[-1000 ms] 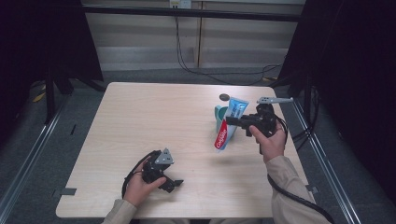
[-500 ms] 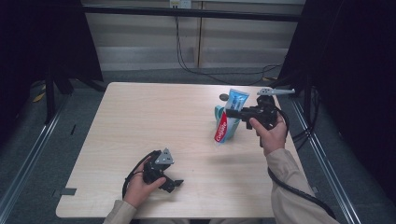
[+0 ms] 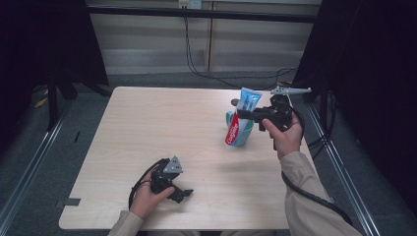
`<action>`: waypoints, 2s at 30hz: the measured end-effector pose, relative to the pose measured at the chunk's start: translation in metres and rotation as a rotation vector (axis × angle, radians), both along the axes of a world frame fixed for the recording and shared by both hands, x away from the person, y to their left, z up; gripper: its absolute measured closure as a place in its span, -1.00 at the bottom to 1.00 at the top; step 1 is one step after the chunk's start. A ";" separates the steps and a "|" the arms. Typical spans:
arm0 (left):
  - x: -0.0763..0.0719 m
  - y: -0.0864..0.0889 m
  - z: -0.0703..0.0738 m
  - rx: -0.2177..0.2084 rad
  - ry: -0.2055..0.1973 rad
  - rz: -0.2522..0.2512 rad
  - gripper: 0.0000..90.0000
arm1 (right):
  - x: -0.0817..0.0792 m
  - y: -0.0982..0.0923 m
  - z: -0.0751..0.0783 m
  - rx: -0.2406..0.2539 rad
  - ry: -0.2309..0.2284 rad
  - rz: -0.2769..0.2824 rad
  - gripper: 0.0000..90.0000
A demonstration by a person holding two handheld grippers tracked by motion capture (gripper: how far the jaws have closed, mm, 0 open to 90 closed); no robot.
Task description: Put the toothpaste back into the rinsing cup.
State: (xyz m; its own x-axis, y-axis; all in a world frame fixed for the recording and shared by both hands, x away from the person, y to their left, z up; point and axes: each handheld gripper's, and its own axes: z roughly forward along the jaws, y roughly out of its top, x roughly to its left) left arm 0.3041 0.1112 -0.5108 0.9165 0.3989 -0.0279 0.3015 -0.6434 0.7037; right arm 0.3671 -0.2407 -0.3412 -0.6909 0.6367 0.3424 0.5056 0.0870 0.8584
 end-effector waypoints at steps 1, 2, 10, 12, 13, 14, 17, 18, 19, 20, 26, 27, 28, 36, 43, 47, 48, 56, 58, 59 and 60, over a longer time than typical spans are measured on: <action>0.000 0.000 0.000 0.000 0.000 0.000 -1.00 | 0.001 0.000 0.002 -0.003 -0.003 0.000 0.63; 0.000 0.000 0.000 0.000 0.000 0.000 -1.00 | 0.002 0.001 0.003 -0.006 -0.003 -0.001 0.63; 0.000 0.000 0.000 0.000 0.001 0.000 -1.00 | 0.007 0.000 0.014 -0.001 -0.020 -0.012 0.63; 0.000 0.000 0.000 0.001 0.001 0.000 -1.00 | 0.009 0.001 0.016 -0.004 -0.022 -0.017 0.63; 0.000 0.000 0.000 0.001 0.001 0.000 -1.00 | 0.011 0.001 0.018 -0.006 -0.024 -0.021 0.63; 0.000 0.000 0.000 0.001 0.001 0.000 -1.00 | 0.012 0.001 0.019 -0.006 -0.026 -0.024 0.63; 0.000 0.000 0.000 0.000 0.001 0.000 -1.00 | 0.014 0.001 0.021 -0.001 -0.026 -0.030 0.63; 0.000 0.000 0.000 0.004 0.003 -0.003 -1.00 | 0.015 0.000 0.022 0.000 -0.028 -0.031 0.63; 0.000 0.000 0.000 0.003 0.004 -0.003 -1.00 | 0.017 0.000 0.023 0.000 -0.030 -0.035 0.63; 0.000 0.000 0.000 0.004 0.003 -0.003 -1.00 | 0.018 0.000 0.024 -0.001 -0.029 -0.040 0.63; 0.000 0.000 0.000 0.004 0.003 -0.003 -1.00 | 0.023 -0.002 0.028 0.000 -0.035 -0.051 0.63; 0.000 0.000 0.000 0.004 0.003 -0.003 -1.00 | 0.024 -0.002 0.028 -0.001 -0.034 -0.051 0.63; 0.000 0.000 0.000 0.004 0.003 -0.003 -1.00 | 0.024 -0.002 0.028 -0.001 -0.034 -0.051 0.63; 0.000 0.000 0.000 0.004 0.003 -0.003 -1.00 | 0.031 -0.009 0.030 -0.013 -0.041 -0.091 0.62; 0.000 0.000 0.000 0.003 0.003 -0.003 -1.00 | 0.035 -0.016 0.031 -0.017 -0.042 -0.122 0.62; 0.000 0.000 0.000 0.003 0.004 -0.004 -1.00 | 0.037 -0.018 0.031 -0.011 -0.050 -0.148 0.62; 0.000 0.000 0.000 0.003 0.004 -0.003 -1.00 | 0.038 -0.019 0.031 -0.007 -0.050 -0.151 0.62; 0.000 0.000 0.000 0.003 0.003 -0.003 -1.00 | 0.043 -0.023 0.031 -0.017 -0.049 -0.185 0.62; 0.000 0.000 0.000 0.004 0.003 -0.004 -1.00 | 0.044 -0.023 0.030 -0.020 -0.047 -0.190 0.62; 0.000 0.000 0.000 0.004 0.003 -0.004 -1.00 | 0.044 -0.023 0.030 -0.020 -0.047 -0.195 0.62; 0.000 0.000 0.000 0.004 0.003 -0.005 -1.00 | 0.045 -0.024 0.029 -0.022 -0.044 -0.199 0.62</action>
